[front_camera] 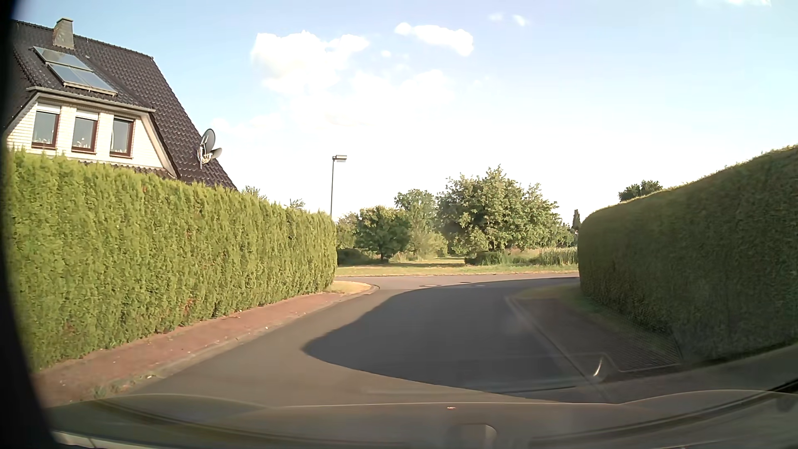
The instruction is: Follow the waypoints while adhering to traffic rules and regulations
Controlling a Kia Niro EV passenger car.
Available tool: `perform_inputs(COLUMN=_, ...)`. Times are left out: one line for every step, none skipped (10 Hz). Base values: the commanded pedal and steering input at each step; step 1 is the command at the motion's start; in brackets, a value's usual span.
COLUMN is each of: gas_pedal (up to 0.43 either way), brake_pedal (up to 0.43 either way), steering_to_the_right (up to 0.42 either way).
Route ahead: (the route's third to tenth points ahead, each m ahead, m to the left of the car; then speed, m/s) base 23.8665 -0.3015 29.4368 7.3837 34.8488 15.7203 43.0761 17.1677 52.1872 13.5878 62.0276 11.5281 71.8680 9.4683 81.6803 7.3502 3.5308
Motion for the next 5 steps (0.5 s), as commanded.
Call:
perform_inputs(gas_pedal=0.138, brake_pedal=0.006, steering_to_the_right=0.043)
perform_inputs(gas_pedal=0.150, brake_pedal=0.006, steering_to_the_right=0.044)
perform_inputs(gas_pedal=0.150, brake_pedal=0.006, steering_to_the_right=0.044)
perform_inputs(gas_pedal=0.150, brake_pedal=0.006, steering_to_the_right=0.044)
perform_inputs(gas_pedal=0.150, brake_pedal=0.006, steering_to_the_right=0.044)
